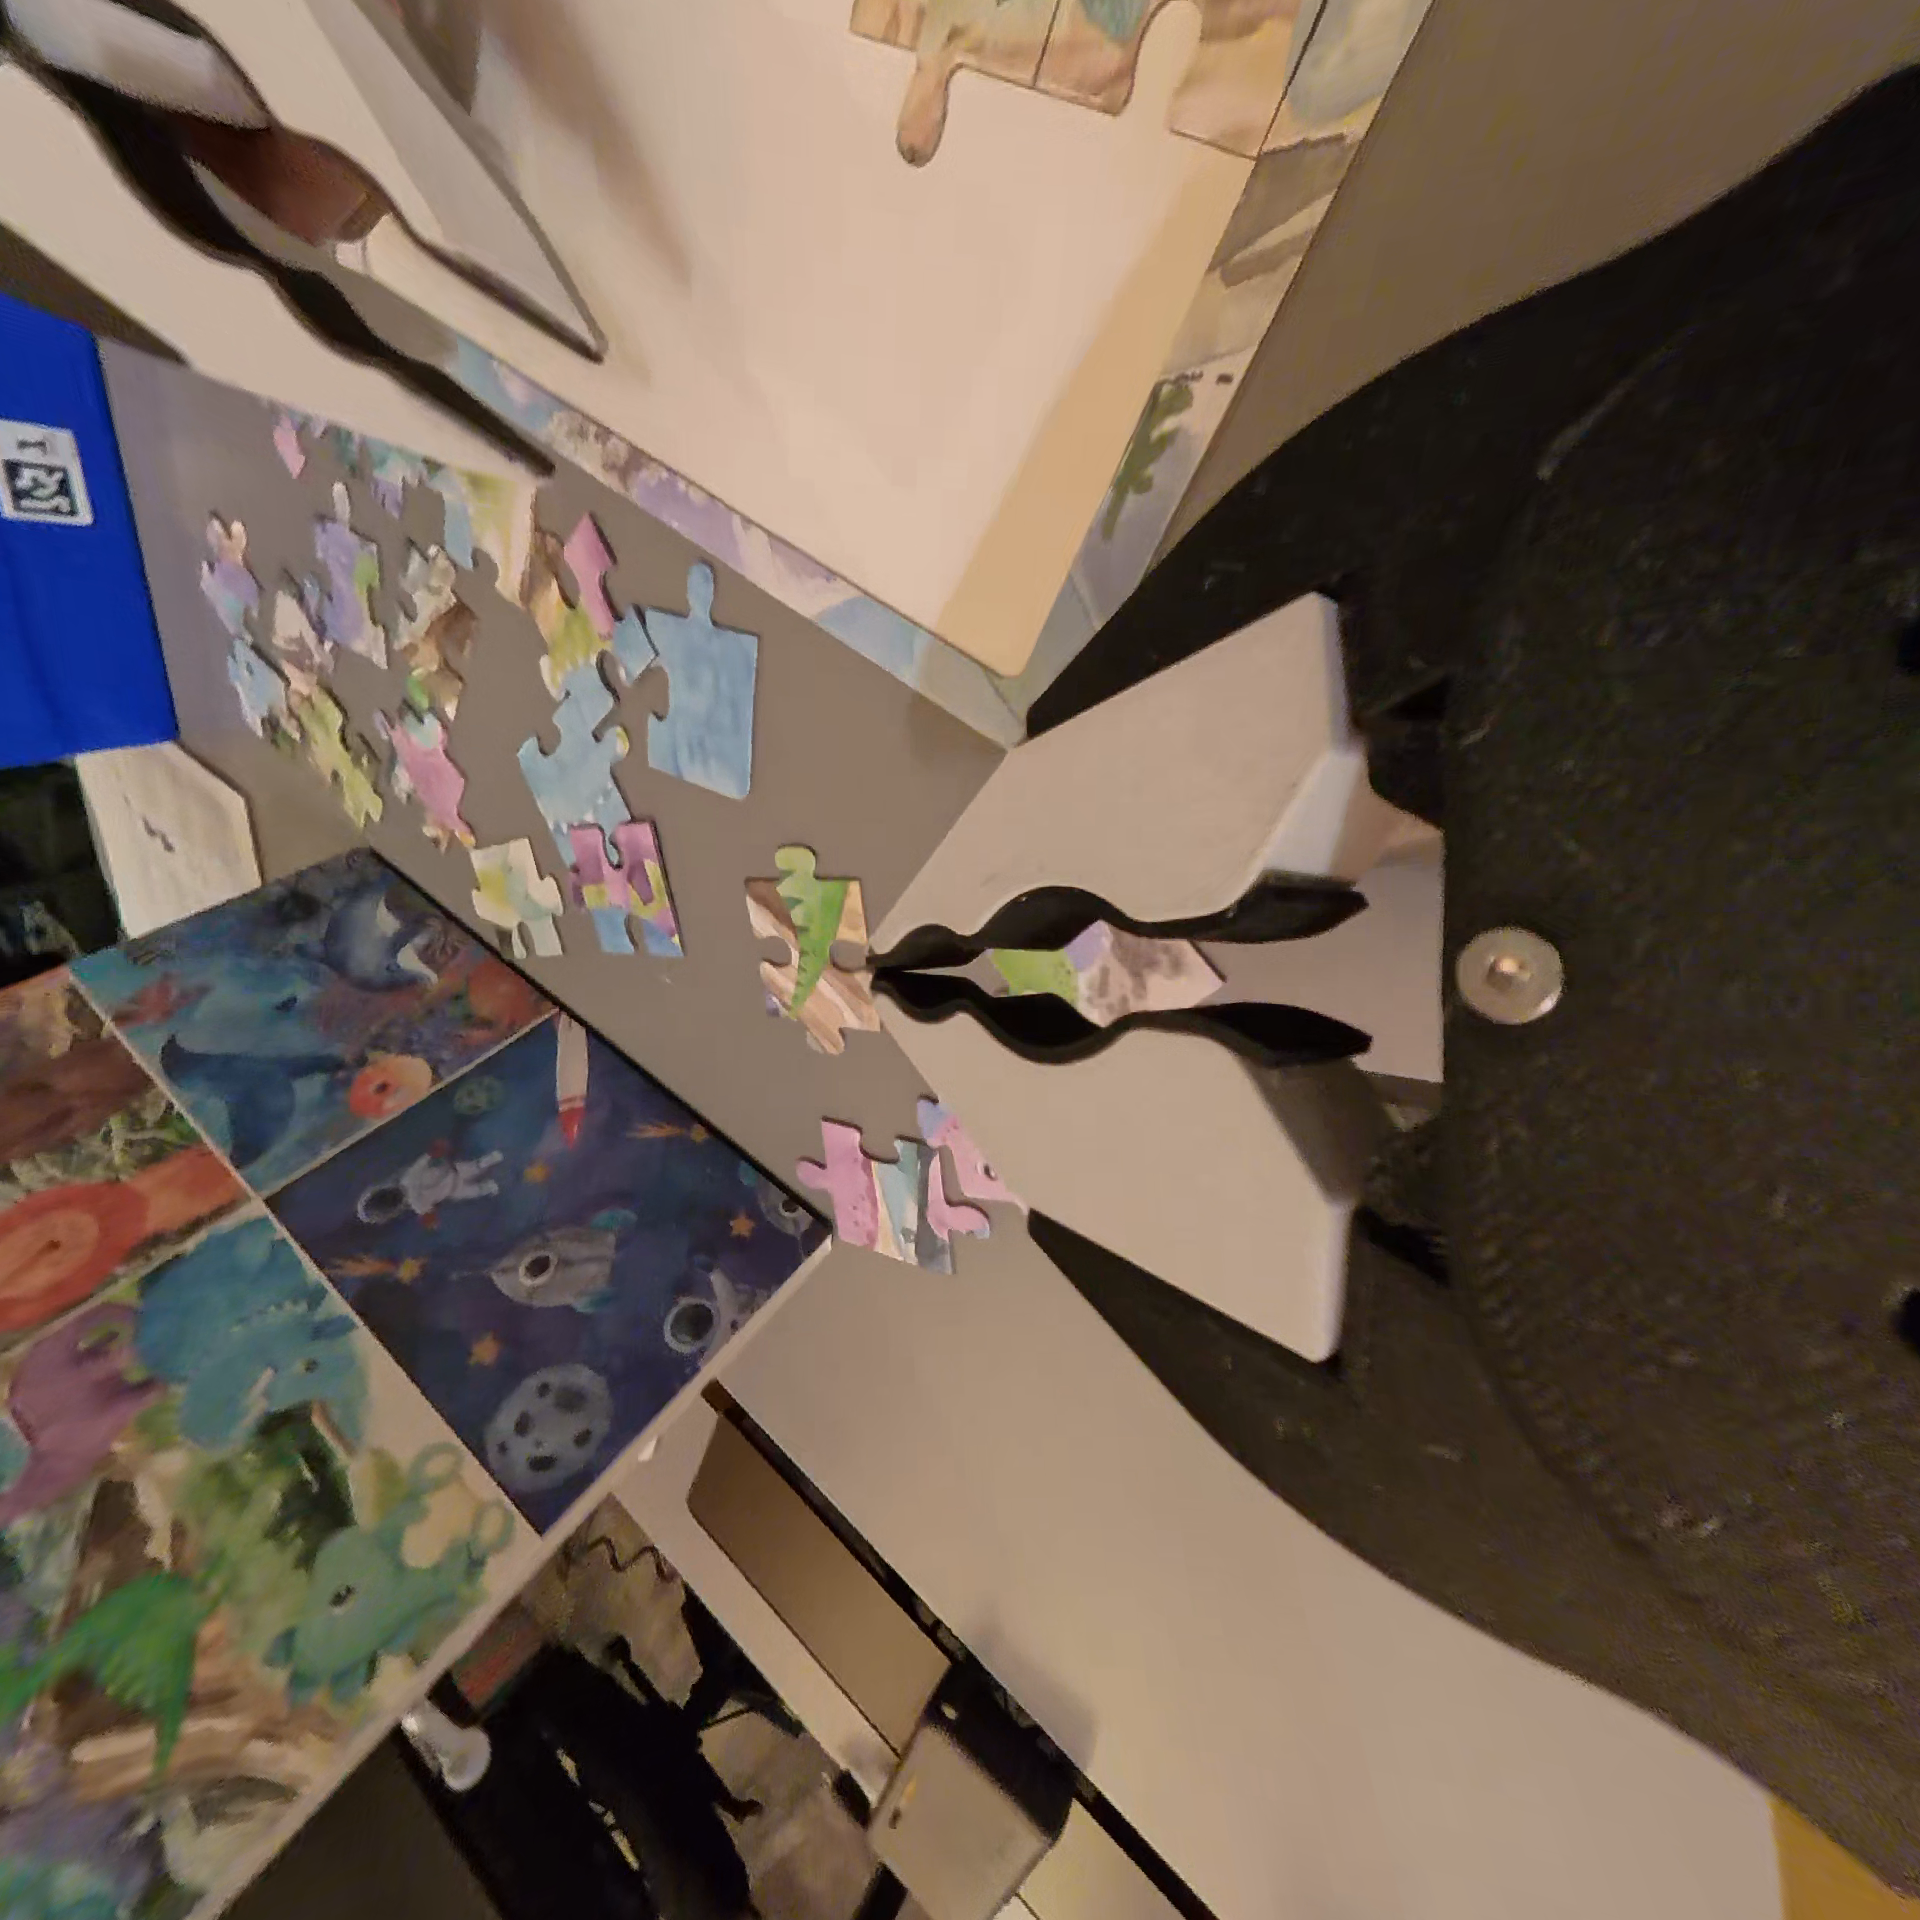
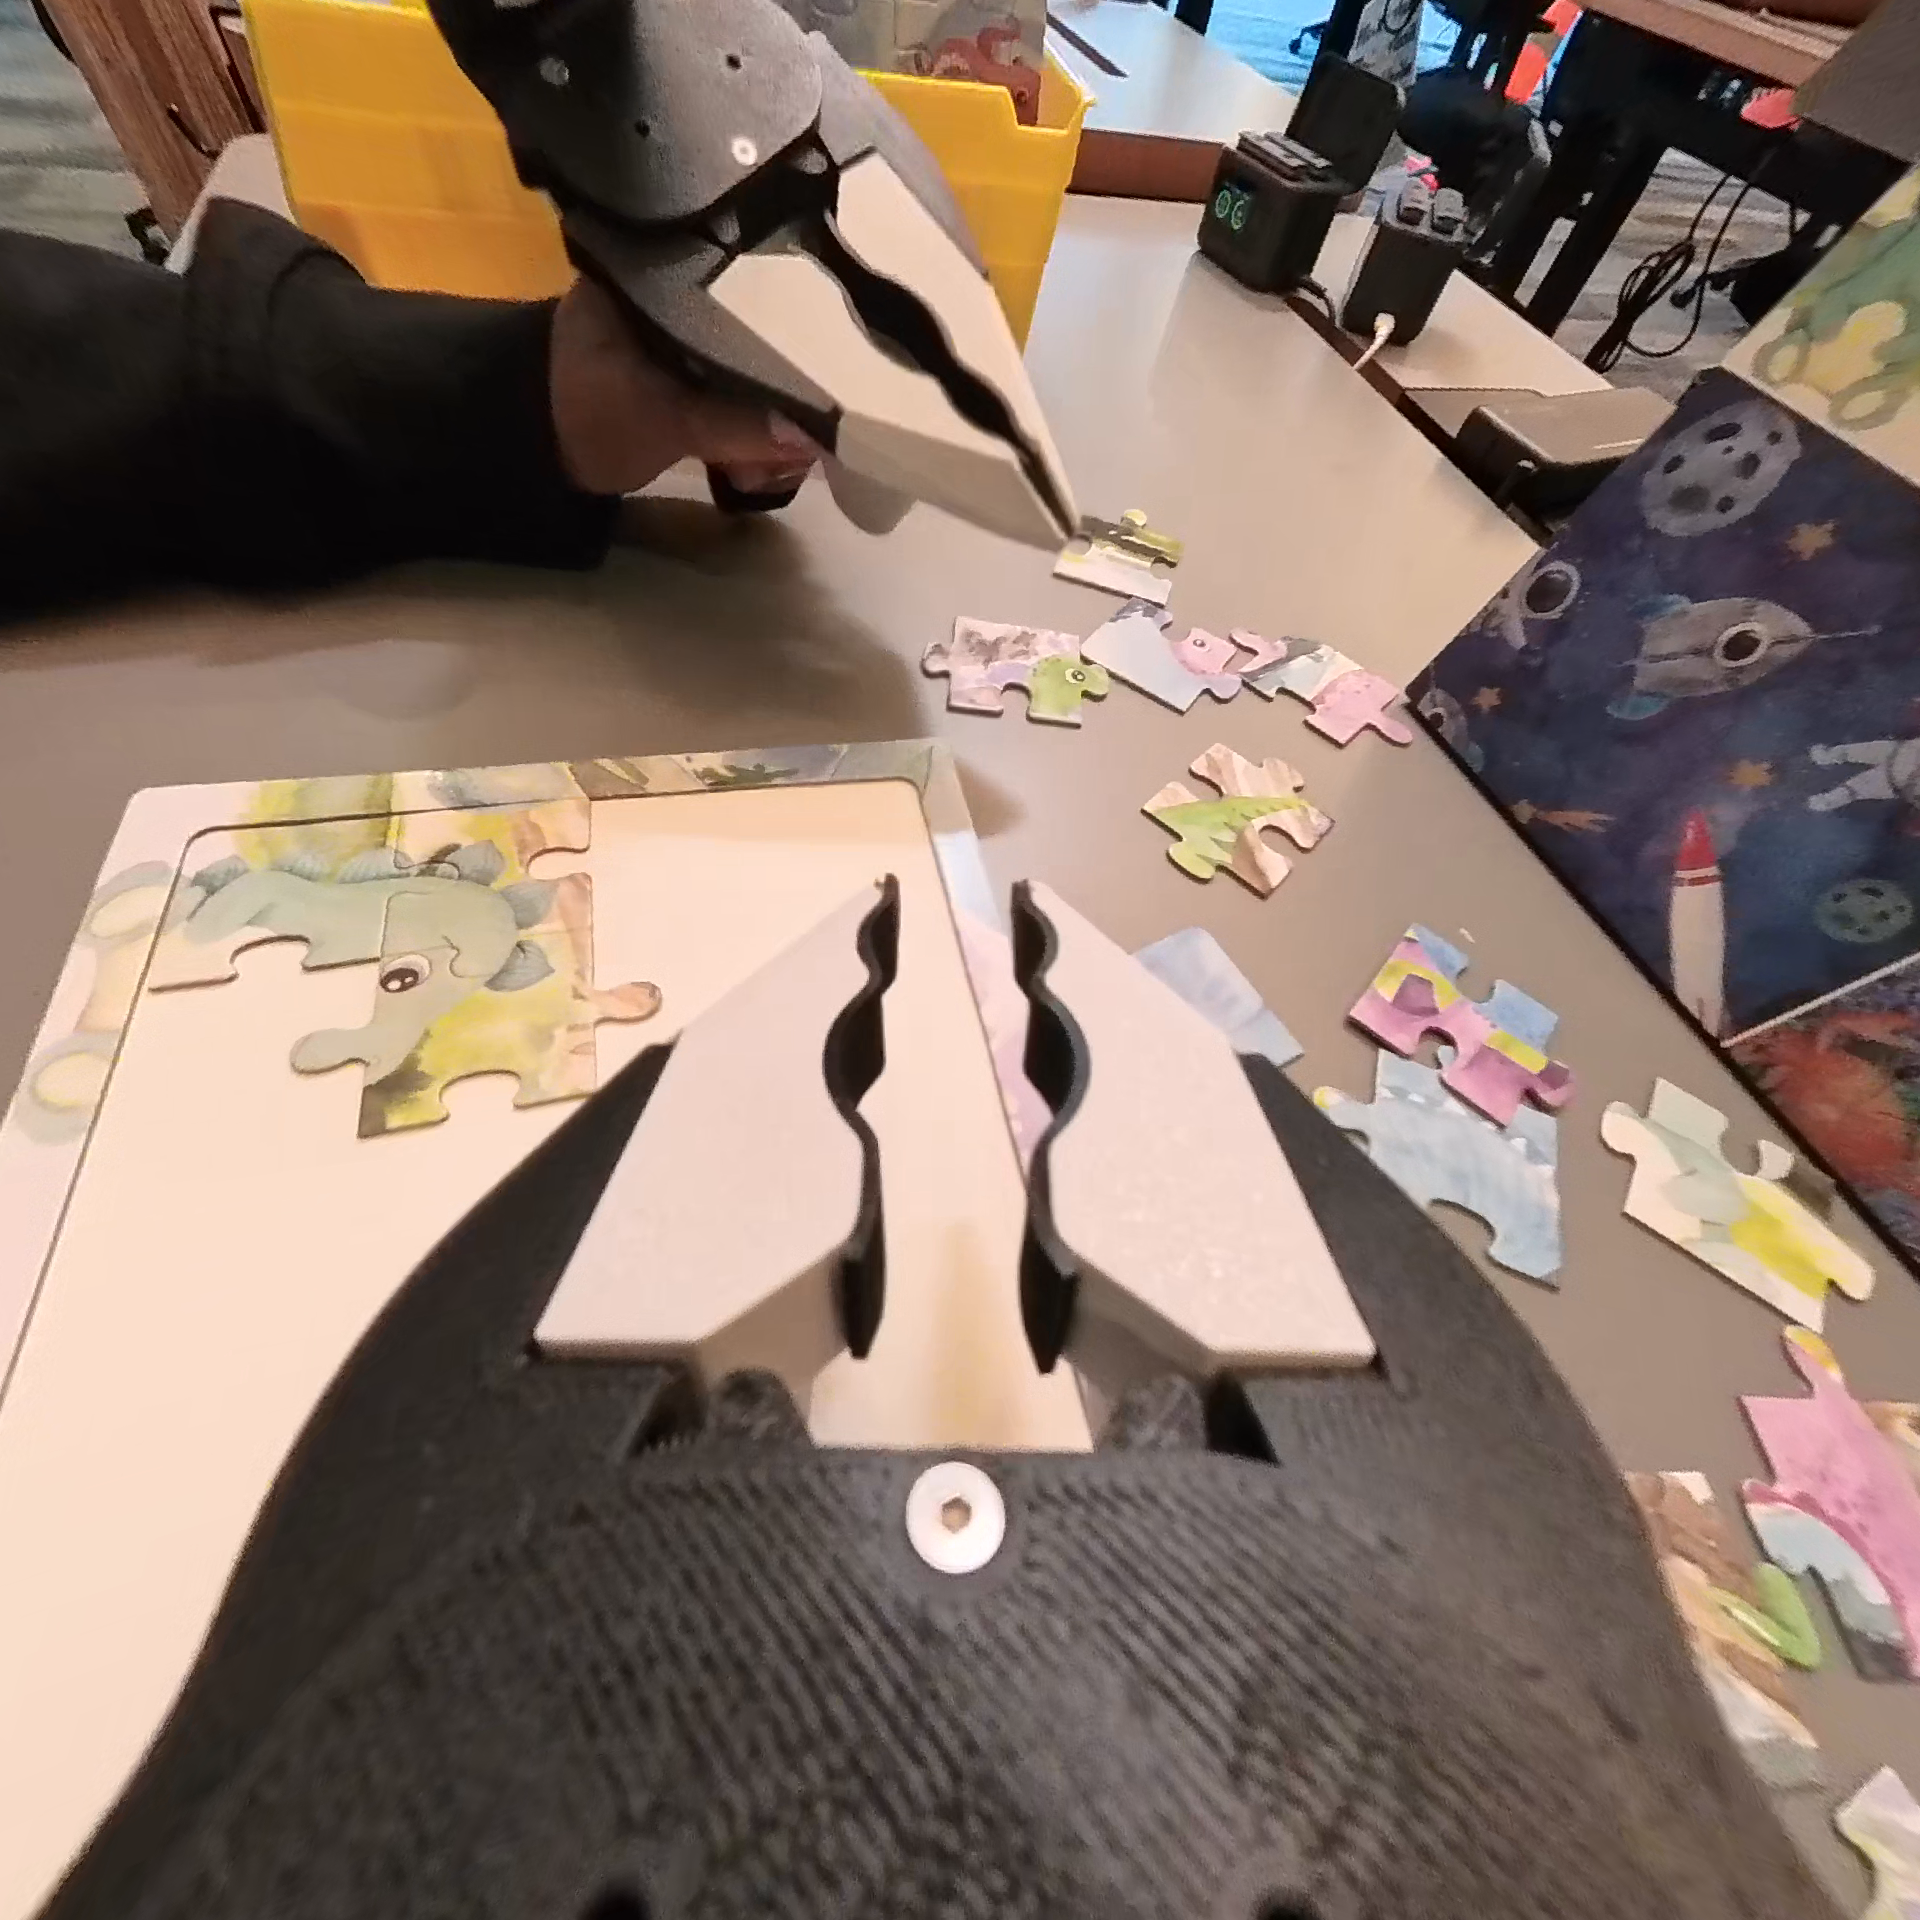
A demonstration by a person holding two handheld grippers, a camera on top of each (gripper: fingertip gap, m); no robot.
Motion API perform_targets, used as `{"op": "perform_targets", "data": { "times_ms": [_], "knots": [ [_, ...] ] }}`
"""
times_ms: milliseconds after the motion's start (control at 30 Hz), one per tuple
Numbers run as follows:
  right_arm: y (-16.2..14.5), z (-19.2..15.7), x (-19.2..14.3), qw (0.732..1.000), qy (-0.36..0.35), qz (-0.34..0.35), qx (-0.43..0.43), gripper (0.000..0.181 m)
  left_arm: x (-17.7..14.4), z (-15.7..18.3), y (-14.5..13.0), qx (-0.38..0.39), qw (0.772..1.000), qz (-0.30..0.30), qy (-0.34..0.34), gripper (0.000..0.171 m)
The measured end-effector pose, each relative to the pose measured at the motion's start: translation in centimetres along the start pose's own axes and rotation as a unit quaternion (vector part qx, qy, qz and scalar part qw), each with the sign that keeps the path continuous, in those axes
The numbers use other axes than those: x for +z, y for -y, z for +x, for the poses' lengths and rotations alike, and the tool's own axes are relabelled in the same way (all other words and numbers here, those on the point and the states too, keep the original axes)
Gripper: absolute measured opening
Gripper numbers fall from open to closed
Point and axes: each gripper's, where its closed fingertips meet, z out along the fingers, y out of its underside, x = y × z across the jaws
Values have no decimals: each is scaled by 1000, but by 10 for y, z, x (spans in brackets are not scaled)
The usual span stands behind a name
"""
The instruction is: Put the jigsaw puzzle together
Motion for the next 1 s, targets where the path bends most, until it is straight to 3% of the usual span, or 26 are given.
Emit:
{"op": "perform_targets", "data": {
  "times_ms": [333,1000],
  "knots": [
    [-3,11,-4,1000,-22,-10,4,20,-10,-22,5,-60,997,38,33,0],
    [-11,30,-9,998,-48,-22,16,21,-5,-24,-1,-87,996,19,17,0]
  ]
}}
